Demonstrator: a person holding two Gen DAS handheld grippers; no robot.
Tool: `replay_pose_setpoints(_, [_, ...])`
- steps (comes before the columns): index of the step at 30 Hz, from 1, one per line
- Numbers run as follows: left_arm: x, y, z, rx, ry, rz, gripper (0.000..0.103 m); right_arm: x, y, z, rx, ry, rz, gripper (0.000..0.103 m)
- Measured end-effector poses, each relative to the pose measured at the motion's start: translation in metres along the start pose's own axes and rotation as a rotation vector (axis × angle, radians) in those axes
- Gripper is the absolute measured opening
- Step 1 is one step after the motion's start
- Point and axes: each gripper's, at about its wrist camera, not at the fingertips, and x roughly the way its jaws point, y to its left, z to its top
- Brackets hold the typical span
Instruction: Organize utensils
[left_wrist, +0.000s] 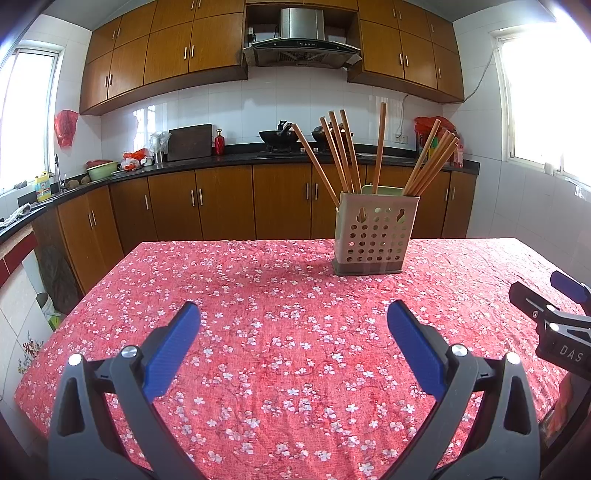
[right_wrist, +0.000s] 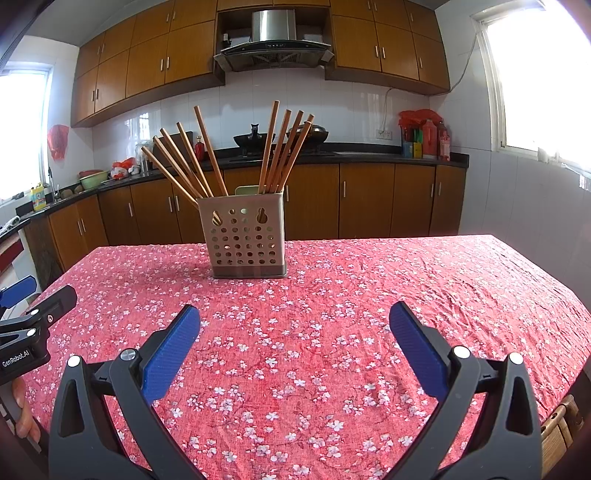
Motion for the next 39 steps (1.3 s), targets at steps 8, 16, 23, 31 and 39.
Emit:
replay_pose_setpoints(8, [0.0004, -0.0004, -0.0009, 0.000, 0.003, 0.001, 0.099, 0.0000, -0.0001, -0.0006, -0.001, 0.001, 0.000, 0.101])
replay_pose_setpoints(16, [0.0011, -0.0006, -0.0009, 0.000, 0.004, 0.002, 0.099, -0.0002, 0.0000, -0.0005, 0.000, 0.002, 0.001, 0.101])
replay_pose_setpoints(23, [0.0010, 0.0001, -0.0021, -0.001, 0.007, 0.001, 0.099, 0.0002, -0.0002, -0.0027, 0.000, 0.004, 0.002, 0.101])
replay_pose_setpoints(31, [0.0017, 0.0017, -0.0050, -0.004, 0.013, 0.003, 0.099, 0.0002, -0.0009, -0.0031, 0.000, 0.006, 0.003, 0.101])
replay_pose_setpoints(39, [0.0028, 0.0039, -0.0050, -0.008, 0.017, 0.006, 0.099, 0.0018, -0.0023, -0.0029, 0.001, 0.008, 0.004, 0.101])
